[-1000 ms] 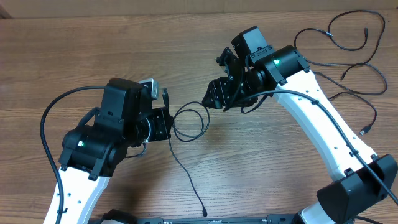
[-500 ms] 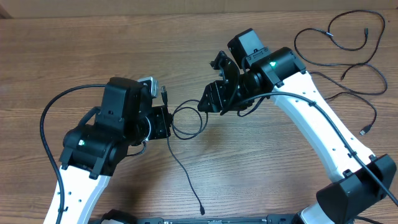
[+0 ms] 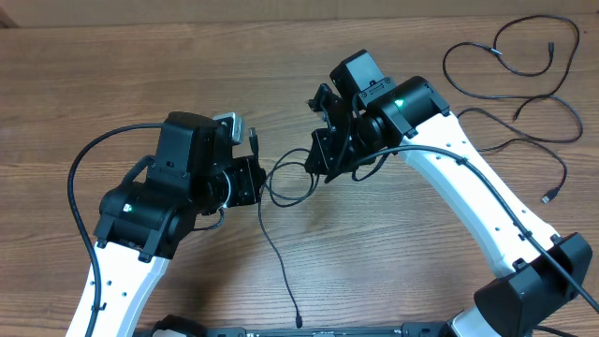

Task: Untangle cables

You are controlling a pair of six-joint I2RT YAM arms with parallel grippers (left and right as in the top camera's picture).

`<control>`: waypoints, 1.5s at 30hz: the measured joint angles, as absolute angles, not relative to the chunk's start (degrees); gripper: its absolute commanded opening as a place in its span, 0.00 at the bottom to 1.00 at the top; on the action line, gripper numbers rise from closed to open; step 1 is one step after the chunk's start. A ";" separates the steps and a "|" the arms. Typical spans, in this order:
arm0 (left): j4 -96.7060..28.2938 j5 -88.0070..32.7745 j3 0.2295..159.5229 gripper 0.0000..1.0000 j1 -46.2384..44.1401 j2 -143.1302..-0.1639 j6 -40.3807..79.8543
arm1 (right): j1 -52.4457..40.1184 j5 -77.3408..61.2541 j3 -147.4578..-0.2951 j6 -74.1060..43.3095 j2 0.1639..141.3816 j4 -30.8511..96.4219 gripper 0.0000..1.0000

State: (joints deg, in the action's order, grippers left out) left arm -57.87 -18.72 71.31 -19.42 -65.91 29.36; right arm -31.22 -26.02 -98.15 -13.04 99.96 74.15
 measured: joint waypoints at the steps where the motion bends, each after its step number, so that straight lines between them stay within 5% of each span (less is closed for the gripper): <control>1: -57.87 -18.98 71.31 0.04 -19.42 -65.91 29.15 | -31.22 -25.06 -98.15 -13.52 100.03 74.17 0.06; 12: -61.41 -18.81 71.31 0.04 -19.53 -65.93 27.29 | -31.92 -5.78 -98.15 -26.24 100.90 74.30 0.09; 20: -68.58 -6.76 71.31 0.05 -19.53 -65.93 31.64 | -31.42 10.74 -98.15 -34.79 100.90 76.27 0.12; 37: -73.45 11.75 71.31 0.04 -17.80 -65.93 43.13 | -25.39 16.86 -98.15 -38.63 100.90 76.86 0.17; 45: -73.19 10.15 71.31 0.04 -10.22 -65.93 44.91 | -22.02 15.38 -98.15 -38.85 101.01 76.66 0.26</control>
